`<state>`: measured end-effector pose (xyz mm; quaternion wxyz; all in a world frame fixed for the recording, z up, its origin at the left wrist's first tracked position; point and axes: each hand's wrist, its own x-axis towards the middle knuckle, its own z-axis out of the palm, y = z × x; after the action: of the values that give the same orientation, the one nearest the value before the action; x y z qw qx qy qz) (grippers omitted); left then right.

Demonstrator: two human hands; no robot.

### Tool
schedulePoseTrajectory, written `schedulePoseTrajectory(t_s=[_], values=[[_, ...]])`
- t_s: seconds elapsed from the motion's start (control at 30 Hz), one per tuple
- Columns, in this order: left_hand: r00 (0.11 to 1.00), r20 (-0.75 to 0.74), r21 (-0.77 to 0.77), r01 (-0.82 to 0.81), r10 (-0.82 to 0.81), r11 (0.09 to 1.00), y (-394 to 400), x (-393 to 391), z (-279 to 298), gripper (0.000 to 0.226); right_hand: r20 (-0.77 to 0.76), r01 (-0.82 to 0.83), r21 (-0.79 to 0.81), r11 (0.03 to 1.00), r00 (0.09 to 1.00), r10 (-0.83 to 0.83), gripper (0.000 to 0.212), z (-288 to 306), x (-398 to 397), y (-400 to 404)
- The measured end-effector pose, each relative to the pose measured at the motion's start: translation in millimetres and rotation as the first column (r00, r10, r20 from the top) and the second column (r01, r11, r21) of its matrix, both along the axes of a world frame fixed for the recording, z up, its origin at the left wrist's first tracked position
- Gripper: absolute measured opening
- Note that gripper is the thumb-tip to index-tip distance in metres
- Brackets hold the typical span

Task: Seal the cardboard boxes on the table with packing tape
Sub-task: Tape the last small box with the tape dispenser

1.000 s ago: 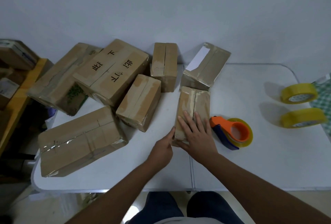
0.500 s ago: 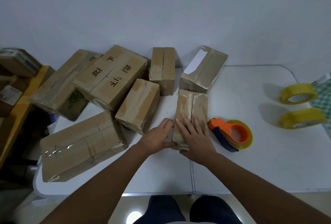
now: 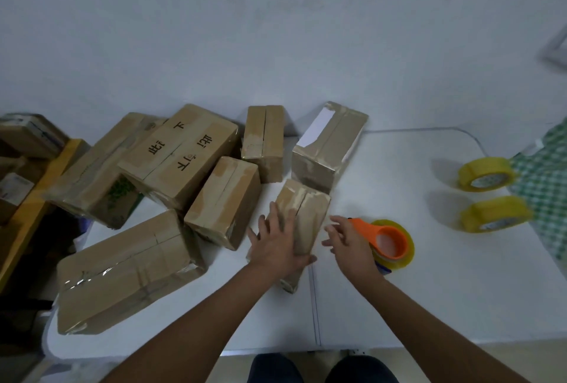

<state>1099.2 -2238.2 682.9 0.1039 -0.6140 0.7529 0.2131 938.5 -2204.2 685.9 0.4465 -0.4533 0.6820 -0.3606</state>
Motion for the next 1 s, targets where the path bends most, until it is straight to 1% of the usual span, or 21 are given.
schedulePoseTrajectory(t_s=[0.07, 0.1, 0.13, 0.2, 0.23, 0.27, 0.3, 0.33, 0.4, 0.43, 0.47, 0.53, 0.57, 0.6, 0.63, 0.7, 0.77, 0.83, 0.9, 0.97, 1.0], values=[[0.986, 0.008, 0.054, 0.163, -0.164, 0.985, -1, 10, 3, 0.108, -0.173, 0.023, -0.112, 0.993, 0.984, -0.042, 0.025, -2, -12, -2], [0.961, 0.012, 0.116, 0.274, -0.278, 0.955, -3, 17, 5, 0.108, -0.244, 0.008, -0.156, 0.988, 0.969, -0.047, 0.03, -3, -19, -5], [0.914, 0.015, 0.173, 0.396, -0.404, 0.902, -6, 24, 8, 0.108, -0.296, -0.036, -0.172, 0.984, 0.955, -0.017, 0.033, -3, -24, -8], [0.778, 0.048, 0.209, 0.606, -0.627, 0.768, -11, 33, 14, 0.11, -0.331, -0.174, -0.109, 0.979, 0.935, 0.129, 0.039, -2, -30, -15], [0.717, 0.078, 0.187, 0.672, -0.693, 0.716, -11, 35, 17, 0.108, -0.313, -0.245, -0.042, 0.969, 0.924, 0.22, 0.04, -5, -32, -17], [0.681, 0.116, 0.127, 0.712, -0.723, 0.691, -10, 35, 21, 0.105, -0.277, -0.297, 0.033, 0.954, 0.915, 0.295, 0.04, -8, -33, -17], [0.672, 0.166, 0.036, 0.728, -0.722, 0.685, -7, 36, 21, 0.1, -0.248, -0.33, 0.098, 0.939, 0.906, 0.344, 0.038, -13, -35, -15], [0.694, 0.21, -0.083, 0.715, -0.689, 0.694, -3, 37, 21, 0.094, -0.24, -0.333, 0.12, 0.935, 0.905, 0.352, 0.036, -18, -37, -13], [0.811, 0.217, -0.329, 0.584, -0.543, 0.742, 7, 44, 14, 0.086, -0.234, -0.285, 0.11, 0.952, 0.924, 0.304, 0.032, -21, -40, -3], [0.872, 0.171, -0.391, 0.488, -0.459, 0.781, 11, 49, 9, 0.083, -0.227, -0.257, 0.095, 0.962, 0.935, 0.272, 0.031, -20, -42, 2], [0.916, 0.074, -0.386, 0.39, -0.394, 0.836, 14, 52, 2, 0.078, -0.213, -0.229, 0.082, 0.97, 0.947, 0.241, 0.03, -19, -43, 7], [0.942, -0.159, -0.317, 0.236, -0.296, 0.919, 19, 49, -5, 0.054, -0.182, -0.172, 0.087, 0.981, 0.966, 0.186, 0.029, -19, -43, 14], [0.935, -0.243, -0.292, 0.182, -0.257, 0.939, 21, 46, -7, 0.051, -0.169, -0.146, 0.097, 0.984, 0.972, 0.161, 0.028, -20, -42, 16], [0.936, -0.276, -0.239, 0.152, -0.217, 0.959, 21, 41, -7, 0.065, -0.151, -0.131, 0.108, 0.985, 0.978, 0.146, 0.026, -22, -39, 17], [0.947, -0.251, -0.159, 0.165, -0.202, 0.973, 22, 37, -9, 0.083, -0.142, -0.131, 0.107, 0.986, 0.979, 0.146, 0.025, -24, -36, 18], [0.959, -0.144, -0.036, 0.243, -0.246, 0.969, 21, 32, -11, 0.11, -0.148, -0.132, 0.096, 0.987, 0.978, 0.145, 0.024, -30, -28, 20], [0.947, -0.067, -0.019, 0.312, -0.313, 0.95, 16, 32, -8, 0.121, -0.16, -0.121, 0.084, 0.989, 0.978, 0.134, 0.02, -34, -22, 22], [0.937, -0.036, -0.038, 0.346, -0.348, 0.937, 9, 34, -4, 0.117, -0.163, -0.135, 0.059, 0.989, 0.976, 0.143, 0.013, -31, -17, 20], [0.918, -0.013, -0.111, 0.392, -0.396, 0.913, 9, 37, -5, 0.097, -0.142, -0.178, 0.049, 0.983, 0.973, 0.183, 0.009, -25, -13, 17], [0.899, -0.036, -0.225, 0.419, -0.437, 0.88, 14, 37, -12, 0.073, -0.096, -0.225, 0.052, 0.973, 0.969, 0.229, 0.017, -23, -7, 12], [0.895, -0.046, -0.259, 0.418, -0.443, 0.871, 17, 37, -17, 0.071, -0.09, -0.257, 0.066, 0.964, 0.961, 0.263, 0.023, -25, -5, 11]])
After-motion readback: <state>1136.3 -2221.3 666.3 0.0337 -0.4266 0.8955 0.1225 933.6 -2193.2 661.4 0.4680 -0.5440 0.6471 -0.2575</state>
